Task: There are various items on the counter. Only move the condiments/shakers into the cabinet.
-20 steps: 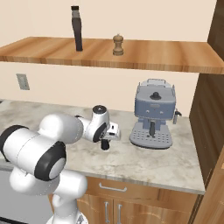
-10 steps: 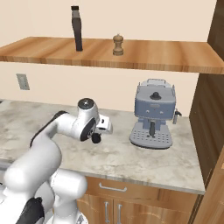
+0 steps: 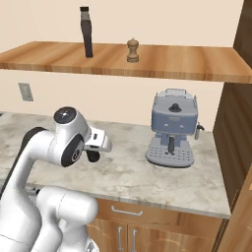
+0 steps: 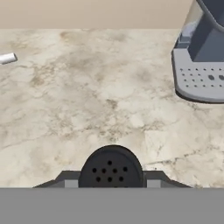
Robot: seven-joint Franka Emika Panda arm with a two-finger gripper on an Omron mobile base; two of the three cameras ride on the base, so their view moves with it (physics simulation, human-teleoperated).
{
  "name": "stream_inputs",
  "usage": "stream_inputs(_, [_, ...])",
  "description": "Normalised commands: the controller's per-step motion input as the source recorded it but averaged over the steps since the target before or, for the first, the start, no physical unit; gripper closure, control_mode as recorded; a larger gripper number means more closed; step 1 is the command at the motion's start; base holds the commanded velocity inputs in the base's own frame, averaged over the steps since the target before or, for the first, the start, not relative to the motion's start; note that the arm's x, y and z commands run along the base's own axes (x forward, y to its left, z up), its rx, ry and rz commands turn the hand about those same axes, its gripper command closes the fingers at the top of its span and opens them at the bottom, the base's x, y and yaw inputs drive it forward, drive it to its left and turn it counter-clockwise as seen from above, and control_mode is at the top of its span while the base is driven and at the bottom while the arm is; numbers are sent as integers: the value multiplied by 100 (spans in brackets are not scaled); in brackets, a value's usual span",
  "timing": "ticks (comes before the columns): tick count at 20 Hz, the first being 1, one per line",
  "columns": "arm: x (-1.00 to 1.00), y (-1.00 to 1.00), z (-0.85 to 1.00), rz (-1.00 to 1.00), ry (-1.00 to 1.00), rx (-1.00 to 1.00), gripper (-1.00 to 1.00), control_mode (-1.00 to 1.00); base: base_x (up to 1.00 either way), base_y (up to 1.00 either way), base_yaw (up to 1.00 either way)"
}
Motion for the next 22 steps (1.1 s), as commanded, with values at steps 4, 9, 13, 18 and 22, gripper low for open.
stream_inputs(4, [-41, 3, 100, -9, 0, 0, 100, -100, 0, 0, 0])
stream_inputs(9, [-19, 0, 100, -10, 0, 0, 100, -100, 0, 0, 0])
stream_inputs(13, [0, 0, 100, -8, 0, 3, 100, -100, 0, 0, 0])
stream_inputs(18, [0, -1, 100, -1, 1, 18, 100, -100, 0, 0, 0])
stream_inputs(22, [11, -2, 100, -1, 3, 10, 100, -100, 0, 0, 0])
